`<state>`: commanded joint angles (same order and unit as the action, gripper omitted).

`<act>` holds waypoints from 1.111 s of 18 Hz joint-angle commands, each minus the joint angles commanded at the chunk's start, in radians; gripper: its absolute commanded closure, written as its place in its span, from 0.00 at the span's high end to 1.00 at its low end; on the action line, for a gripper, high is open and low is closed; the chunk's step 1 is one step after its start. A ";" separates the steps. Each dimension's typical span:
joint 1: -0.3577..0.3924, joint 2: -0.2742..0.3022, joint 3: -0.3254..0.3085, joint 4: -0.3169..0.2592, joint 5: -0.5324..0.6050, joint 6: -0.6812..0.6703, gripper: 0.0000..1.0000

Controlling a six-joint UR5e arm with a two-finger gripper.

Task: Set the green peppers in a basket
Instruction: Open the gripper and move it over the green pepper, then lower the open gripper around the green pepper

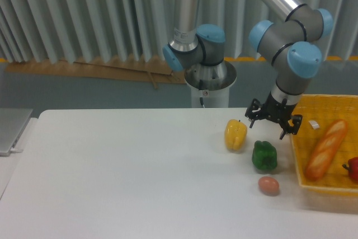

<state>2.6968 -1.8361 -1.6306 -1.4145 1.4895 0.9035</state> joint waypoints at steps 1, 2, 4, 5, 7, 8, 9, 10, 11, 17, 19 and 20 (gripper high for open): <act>-0.005 -0.008 0.000 0.008 0.000 0.000 1.00; -0.009 -0.012 0.000 0.014 0.002 -0.005 1.00; -0.011 -0.020 0.002 0.029 0.003 -0.003 1.00; -0.009 -0.022 0.003 0.037 0.008 0.000 1.00; -0.008 -0.026 0.005 0.040 0.014 0.003 1.00; -0.006 -0.028 0.008 0.040 0.015 0.005 1.00; -0.005 -0.034 0.011 0.042 0.017 0.005 1.00; -0.002 -0.040 0.012 0.052 0.017 0.006 1.00; 0.000 -0.041 0.014 0.066 0.018 0.006 1.00; 0.008 -0.061 0.015 0.084 0.031 0.021 1.00; 0.008 -0.063 0.009 0.084 0.031 0.020 1.00; 0.005 -0.063 0.008 0.084 0.031 0.020 1.00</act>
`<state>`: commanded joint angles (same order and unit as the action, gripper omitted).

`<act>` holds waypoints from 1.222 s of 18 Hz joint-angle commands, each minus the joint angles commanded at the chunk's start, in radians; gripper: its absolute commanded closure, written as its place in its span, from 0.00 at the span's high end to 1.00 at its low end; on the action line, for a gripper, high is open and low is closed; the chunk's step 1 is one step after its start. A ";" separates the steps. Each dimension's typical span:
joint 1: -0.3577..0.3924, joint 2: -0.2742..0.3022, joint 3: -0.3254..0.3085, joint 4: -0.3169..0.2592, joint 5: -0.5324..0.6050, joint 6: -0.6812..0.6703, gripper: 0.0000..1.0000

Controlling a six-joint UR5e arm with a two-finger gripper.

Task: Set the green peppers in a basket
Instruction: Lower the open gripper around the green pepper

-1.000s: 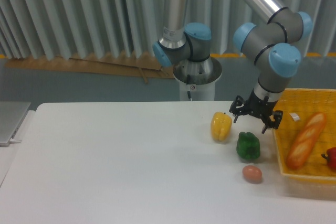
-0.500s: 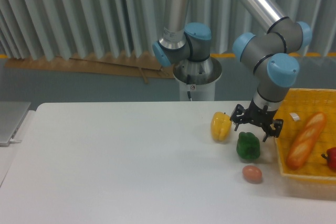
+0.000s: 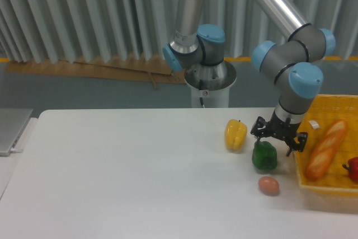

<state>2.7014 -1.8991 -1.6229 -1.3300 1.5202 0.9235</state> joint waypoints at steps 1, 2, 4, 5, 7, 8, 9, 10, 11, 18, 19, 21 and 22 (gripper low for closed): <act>-0.002 0.000 -0.002 0.002 -0.002 -0.002 1.00; -0.003 0.002 -0.003 0.003 -0.002 -0.002 1.00; -0.005 0.000 -0.005 0.003 -0.002 0.000 1.00; -0.005 -0.002 -0.006 0.005 0.000 -0.002 1.00; -0.006 -0.009 -0.005 0.006 -0.002 -0.002 1.00; -0.006 -0.011 -0.005 0.008 0.000 0.000 1.00; -0.006 -0.012 -0.005 0.012 0.000 -0.002 1.00; -0.006 -0.015 -0.006 0.020 -0.002 -0.002 1.00; -0.006 -0.015 -0.008 0.023 0.000 -0.002 1.00; -0.015 -0.018 -0.008 0.028 0.002 -0.005 1.00; -0.015 -0.021 -0.008 0.028 0.006 -0.005 1.00; -0.017 -0.023 -0.026 0.052 0.015 -0.006 1.00; -0.020 -0.021 -0.043 0.081 0.015 -0.005 1.00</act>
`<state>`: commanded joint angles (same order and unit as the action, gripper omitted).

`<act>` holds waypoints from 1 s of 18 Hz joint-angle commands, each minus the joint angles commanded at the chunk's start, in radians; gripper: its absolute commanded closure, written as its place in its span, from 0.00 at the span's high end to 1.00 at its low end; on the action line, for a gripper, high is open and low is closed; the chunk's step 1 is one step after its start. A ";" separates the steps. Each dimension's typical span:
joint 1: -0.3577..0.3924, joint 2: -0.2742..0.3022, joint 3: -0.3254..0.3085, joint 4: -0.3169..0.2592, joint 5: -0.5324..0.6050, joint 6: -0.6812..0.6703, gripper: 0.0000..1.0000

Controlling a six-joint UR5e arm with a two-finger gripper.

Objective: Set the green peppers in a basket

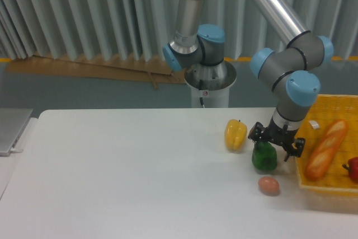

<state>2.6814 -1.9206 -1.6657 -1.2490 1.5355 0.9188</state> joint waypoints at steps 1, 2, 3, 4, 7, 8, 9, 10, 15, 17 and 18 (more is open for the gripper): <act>0.000 0.005 -0.005 0.008 -0.002 0.000 1.00; 0.000 0.008 -0.009 0.008 -0.003 -0.006 1.00; 0.000 0.009 -0.017 0.011 -0.005 -0.009 1.00; 0.003 0.009 -0.020 0.011 -0.005 -0.009 1.00; 0.018 0.012 -0.029 0.011 -0.014 0.008 1.00; 0.020 0.017 -0.026 0.008 -0.021 0.009 1.00; 0.021 0.017 -0.031 0.009 -0.035 0.009 1.00; 0.021 0.018 -0.031 0.008 -0.041 0.009 1.00; 0.017 0.021 -0.023 0.000 -0.040 0.009 1.00; 0.017 0.023 -0.022 -0.001 -0.038 0.009 1.00; 0.015 0.023 -0.022 -0.003 -0.038 0.009 1.00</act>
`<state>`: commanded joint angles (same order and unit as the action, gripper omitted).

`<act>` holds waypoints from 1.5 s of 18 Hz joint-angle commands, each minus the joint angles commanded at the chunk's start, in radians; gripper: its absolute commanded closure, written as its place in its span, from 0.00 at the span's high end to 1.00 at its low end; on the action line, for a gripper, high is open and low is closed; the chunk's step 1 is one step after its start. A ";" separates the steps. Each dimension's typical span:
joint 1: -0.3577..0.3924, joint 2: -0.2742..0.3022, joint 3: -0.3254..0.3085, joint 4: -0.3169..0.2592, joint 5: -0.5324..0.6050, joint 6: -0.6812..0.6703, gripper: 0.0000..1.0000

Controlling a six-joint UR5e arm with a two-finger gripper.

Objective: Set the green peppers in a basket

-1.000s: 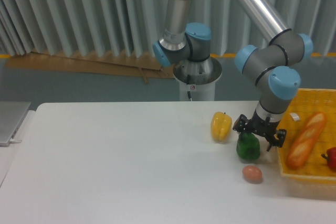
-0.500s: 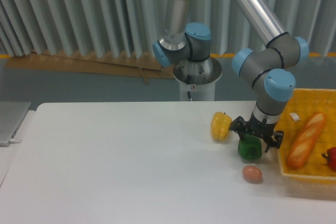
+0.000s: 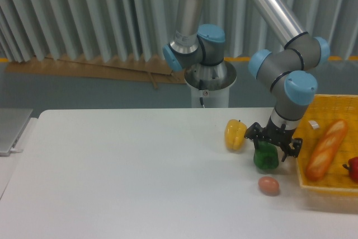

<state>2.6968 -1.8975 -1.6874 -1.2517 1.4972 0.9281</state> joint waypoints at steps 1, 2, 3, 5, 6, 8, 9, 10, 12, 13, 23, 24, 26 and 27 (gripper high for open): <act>-0.002 0.002 0.002 -0.006 0.000 0.000 1.00; -0.002 0.015 0.005 -0.012 0.002 0.000 1.00; 0.000 0.037 0.009 -0.023 0.002 0.000 1.00; -0.002 0.048 0.026 -0.061 0.000 0.002 1.00; -0.002 0.048 0.028 -0.061 0.000 0.002 1.00; -0.003 0.048 0.028 -0.061 0.002 0.002 1.00; -0.002 0.046 0.028 -0.060 0.000 0.002 1.00; -0.002 0.046 0.029 -0.060 0.000 0.002 1.00; 0.000 0.041 0.029 -0.055 0.002 0.002 1.00; 0.000 0.040 0.029 -0.054 0.002 0.003 1.00; 0.003 0.023 0.025 -0.046 0.002 0.034 1.00; 0.003 0.020 0.025 -0.046 0.002 0.037 1.00; 0.005 0.017 0.023 -0.045 0.002 0.037 1.00; 0.005 0.014 0.023 -0.045 0.002 0.037 1.00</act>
<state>2.7013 -1.8837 -1.6644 -1.2962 1.4987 0.9649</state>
